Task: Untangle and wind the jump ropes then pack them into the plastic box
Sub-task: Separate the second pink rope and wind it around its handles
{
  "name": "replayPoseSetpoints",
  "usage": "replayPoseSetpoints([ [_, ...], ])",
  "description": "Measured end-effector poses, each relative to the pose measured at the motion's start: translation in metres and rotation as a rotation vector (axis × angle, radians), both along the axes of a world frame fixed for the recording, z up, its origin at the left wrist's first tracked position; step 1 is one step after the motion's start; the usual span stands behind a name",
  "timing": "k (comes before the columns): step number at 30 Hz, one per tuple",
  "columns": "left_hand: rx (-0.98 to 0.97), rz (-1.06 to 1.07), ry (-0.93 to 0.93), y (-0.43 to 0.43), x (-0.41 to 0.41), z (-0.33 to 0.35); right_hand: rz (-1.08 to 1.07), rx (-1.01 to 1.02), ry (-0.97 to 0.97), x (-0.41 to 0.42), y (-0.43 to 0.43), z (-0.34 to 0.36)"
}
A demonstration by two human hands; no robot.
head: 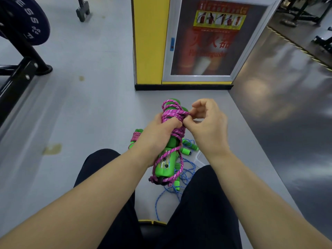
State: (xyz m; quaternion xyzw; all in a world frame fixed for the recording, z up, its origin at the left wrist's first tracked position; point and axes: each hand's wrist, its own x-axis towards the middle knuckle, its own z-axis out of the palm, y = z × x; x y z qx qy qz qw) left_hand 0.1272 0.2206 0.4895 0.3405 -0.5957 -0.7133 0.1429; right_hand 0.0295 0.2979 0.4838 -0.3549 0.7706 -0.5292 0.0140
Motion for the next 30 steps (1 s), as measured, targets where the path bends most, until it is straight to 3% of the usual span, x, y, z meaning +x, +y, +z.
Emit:
replayPoseSetpoints([
  [7,-0.090,0.001,-0.067,0.000,0.000,-0.003,0.083,0.143,0.036,-0.002,-0.004,0.002],
  [14,0.045,-0.052,-0.049,-0.009,0.006,-0.005,0.339,0.084,-0.426,-0.023,0.002,0.002],
  [16,0.125,-0.078,-0.038,-0.013,0.007,-0.002,0.331,0.031,-0.394,-0.025,0.006,0.000],
  [22,0.247,-0.089,0.030,-0.012,0.008,0.005,0.207,-0.006,-0.013,-0.016,0.010,-0.003],
  [25,0.255,-0.078,0.045,-0.013,0.008,0.003,0.290,0.046,0.003,-0.010,0.013,-0.007],
  [30,0.285,-0.088,0.062,-0.011,0.007,0.000,0.292,0.040,-0.129,-0.011,0.015,-0.001],
])
